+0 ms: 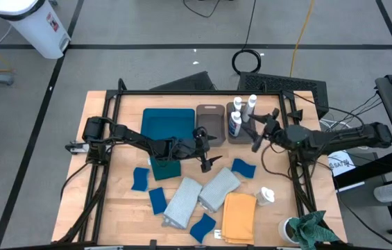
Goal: Pick & Place Kitchen Items
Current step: Put the white plastic restorer bottle into the right black bin
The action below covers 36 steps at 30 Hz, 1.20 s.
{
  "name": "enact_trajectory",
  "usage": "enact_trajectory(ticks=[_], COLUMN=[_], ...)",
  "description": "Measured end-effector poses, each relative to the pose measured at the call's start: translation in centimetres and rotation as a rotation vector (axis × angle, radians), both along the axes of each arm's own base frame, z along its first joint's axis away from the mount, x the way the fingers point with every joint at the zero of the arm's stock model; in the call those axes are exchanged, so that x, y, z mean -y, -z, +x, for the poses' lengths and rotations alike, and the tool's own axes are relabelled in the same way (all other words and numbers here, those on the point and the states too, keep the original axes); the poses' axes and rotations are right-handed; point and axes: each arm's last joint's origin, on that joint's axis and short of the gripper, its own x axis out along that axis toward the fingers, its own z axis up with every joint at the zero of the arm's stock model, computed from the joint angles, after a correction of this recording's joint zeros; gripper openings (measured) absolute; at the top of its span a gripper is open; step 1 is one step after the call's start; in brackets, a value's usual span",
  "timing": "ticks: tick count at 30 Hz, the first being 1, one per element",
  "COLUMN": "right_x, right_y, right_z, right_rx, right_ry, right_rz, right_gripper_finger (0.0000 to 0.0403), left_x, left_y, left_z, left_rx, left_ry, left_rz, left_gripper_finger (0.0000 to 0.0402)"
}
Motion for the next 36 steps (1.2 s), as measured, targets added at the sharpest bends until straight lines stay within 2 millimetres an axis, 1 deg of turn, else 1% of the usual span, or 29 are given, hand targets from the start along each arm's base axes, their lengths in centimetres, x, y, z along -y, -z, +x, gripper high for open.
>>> enact_trajectory(ticks=[5, 9, 14, 18, 22, 27, 36], right_x=[-1.7, -3.3, -5.4, -6.6, -7.6, -8.5, -9.2], right_y=[0.0, 0.2, 0.0, -0.1, 0.3, 1.1, 3.1], right_z=[-1.5, -2.4, -3.4, -4.4, -5.2, -5.7, -6.2], right_rx=[-0.030, -0.052, -0.040, -0.037, -0.080, -0.126, -0.175], right_ry=[-0.135, -0.329, -0.612, -0.734, -0.875, -0.966, -1.003], right_rz=[0.004, 0.025, 0.038, 0.039, 0.076, 0.135, 0.228], right_gripper_finger=[0.0227, 0.0227, 0.0223, 0.0223, 0.0230, 0.0239, 0.0234], left_x=[0.1, 0.1, 0.1, 0.1, 0.1, 0.1, 0.1], left_y=[0.0, 0.0, 0.0, 0.0, 0.0, 0.0, 0.0], left_z=[0.0, 0.0, 0.0, 0.0, 0.0, 0.0, 0.0], left_rx=[0.000, 0.005, 0.010, 0.010, 0.013, 0.013, 0.013], left_ry=[0.046, 0.041, 0.035, 0.034, 0.030, 0.028, 0.027], left_rz=[-0.014, -0.040, -0.061, -0.064, -0.077, -0.083, -0.085], left_gripper_finger=[0.0397, 0.0397, 0.0397, 0.0397, 0.0397, 0.0397, 0.0397])
